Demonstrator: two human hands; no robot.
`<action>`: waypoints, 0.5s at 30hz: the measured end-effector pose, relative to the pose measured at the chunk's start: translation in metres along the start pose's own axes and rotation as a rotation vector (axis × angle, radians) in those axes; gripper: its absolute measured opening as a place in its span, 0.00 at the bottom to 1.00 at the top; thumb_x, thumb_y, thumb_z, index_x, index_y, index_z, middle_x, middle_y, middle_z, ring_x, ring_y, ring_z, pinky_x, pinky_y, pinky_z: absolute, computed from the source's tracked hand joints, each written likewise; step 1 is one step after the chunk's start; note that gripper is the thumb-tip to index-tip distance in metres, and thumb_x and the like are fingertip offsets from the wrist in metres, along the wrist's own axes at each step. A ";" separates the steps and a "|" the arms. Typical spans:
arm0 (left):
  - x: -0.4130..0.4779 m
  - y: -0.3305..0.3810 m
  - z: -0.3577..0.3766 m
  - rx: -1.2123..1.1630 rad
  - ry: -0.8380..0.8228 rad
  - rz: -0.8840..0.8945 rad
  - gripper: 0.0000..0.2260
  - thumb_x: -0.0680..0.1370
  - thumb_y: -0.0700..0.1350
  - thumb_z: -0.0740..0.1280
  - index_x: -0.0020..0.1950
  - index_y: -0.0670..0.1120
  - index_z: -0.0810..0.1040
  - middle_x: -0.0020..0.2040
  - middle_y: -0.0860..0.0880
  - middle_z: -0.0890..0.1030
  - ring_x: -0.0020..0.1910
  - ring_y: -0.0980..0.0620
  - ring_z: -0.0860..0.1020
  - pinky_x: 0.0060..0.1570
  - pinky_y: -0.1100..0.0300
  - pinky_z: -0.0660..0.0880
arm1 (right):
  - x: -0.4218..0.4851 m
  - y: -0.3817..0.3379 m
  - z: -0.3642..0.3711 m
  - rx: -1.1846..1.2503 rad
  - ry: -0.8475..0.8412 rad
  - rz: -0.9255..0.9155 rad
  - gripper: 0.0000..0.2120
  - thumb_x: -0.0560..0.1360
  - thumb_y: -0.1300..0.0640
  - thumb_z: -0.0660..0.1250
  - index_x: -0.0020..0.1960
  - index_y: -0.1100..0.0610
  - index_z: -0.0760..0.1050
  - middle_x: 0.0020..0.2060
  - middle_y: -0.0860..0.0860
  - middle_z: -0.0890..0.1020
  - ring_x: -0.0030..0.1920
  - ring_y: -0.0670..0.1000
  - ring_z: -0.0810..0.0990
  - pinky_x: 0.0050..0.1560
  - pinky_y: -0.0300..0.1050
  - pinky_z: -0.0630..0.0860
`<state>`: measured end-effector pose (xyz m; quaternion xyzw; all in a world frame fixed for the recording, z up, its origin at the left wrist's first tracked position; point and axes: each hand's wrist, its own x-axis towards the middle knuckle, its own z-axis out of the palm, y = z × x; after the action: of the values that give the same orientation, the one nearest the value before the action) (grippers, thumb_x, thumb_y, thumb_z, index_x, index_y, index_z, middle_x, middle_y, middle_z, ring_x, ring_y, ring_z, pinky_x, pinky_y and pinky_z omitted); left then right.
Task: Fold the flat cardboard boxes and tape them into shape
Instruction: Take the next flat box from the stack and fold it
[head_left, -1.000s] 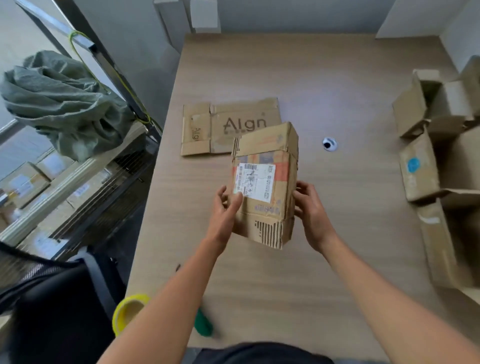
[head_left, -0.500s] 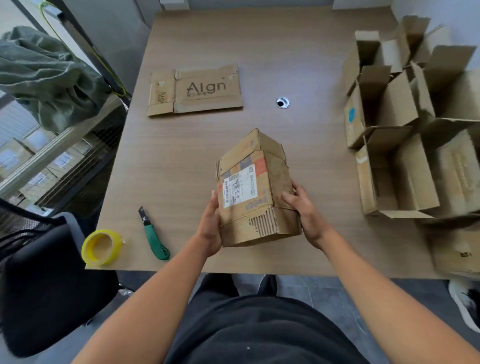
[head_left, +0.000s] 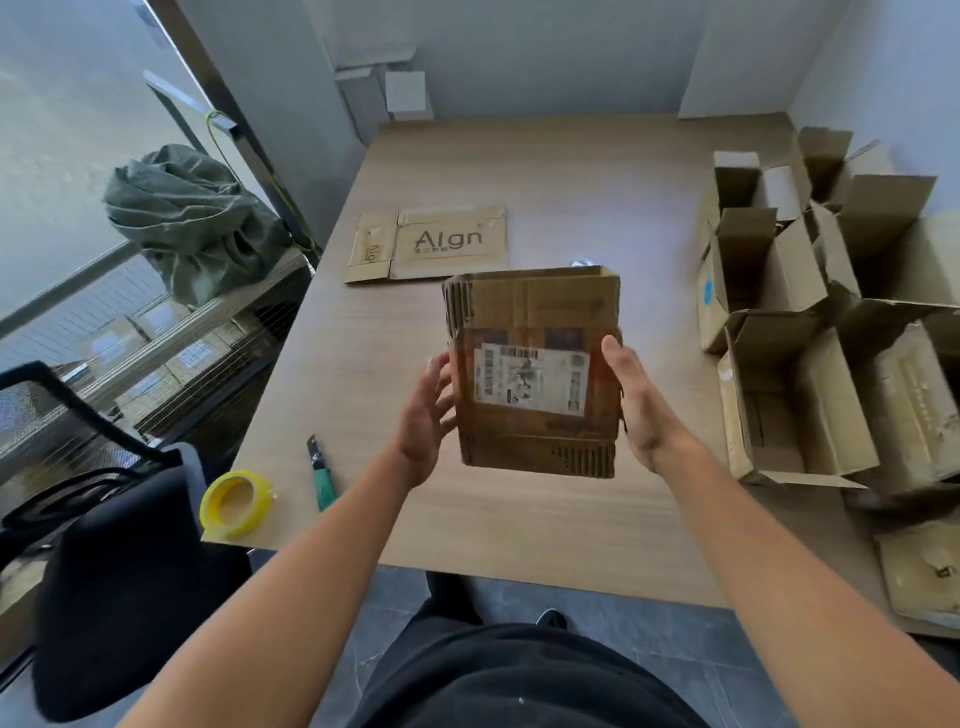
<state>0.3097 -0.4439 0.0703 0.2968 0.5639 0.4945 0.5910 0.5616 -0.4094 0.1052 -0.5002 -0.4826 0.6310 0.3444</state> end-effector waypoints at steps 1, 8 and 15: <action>-0.002 -0.001 0.000 -0.009 0.012 0.010 0.27 0.78 0.67 0.56 0.69 0.52 0.75 0.64 0.50 0.81 0.60 0.49 0.80 0.55 0.51 0.75 | -0.001 0.001 0.000 0.026 -0.025 0.001 0.37 0.74 0.26 0.56 0.74 0.48 0.66 0.64 0.48 0.80 0.63 0.45 0.80 0.67 0.60 0.73; -0.008 -0.030 -0.002 0.021 0.055 -0.185 0.32 0.80 0.70 0.49 0.71 0.49 0.73 0.64 0.46 0.82 0.65 0.44 0.78 0.68 0.40 0.70 | -0.025 0.049 0.005 0.047 -0.004 -0.013 0.35 0.69 0.18 0.53 0.73 0.28 0.61 0.75 0.37 0.67 0.77 0.46 0.62 0.74 0.55 0.58; -0.017 -0.031 0.000 0.099 -0.107 -0.095 0.37 0.72 0.70 0.69 0.77 0.55 0.67 0.76 0.46 0.71 0.75 0.42 0.68 0.74 0.37 0.64 | -0.026 0.061 0.009 -0.190 0.168 -0.129 0.40 0.71 0.26 0.63 0.77 0.33 0.53 0.73 0.49 0.64 0.72 0.48 0.67 0.71 0.52 0.68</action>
<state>0.3193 -0.4697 0.0488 0.3246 0.5688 0.4210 0.6276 0.5630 -0.4534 0.0546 -0.5495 -0.5409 0.5149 0.3747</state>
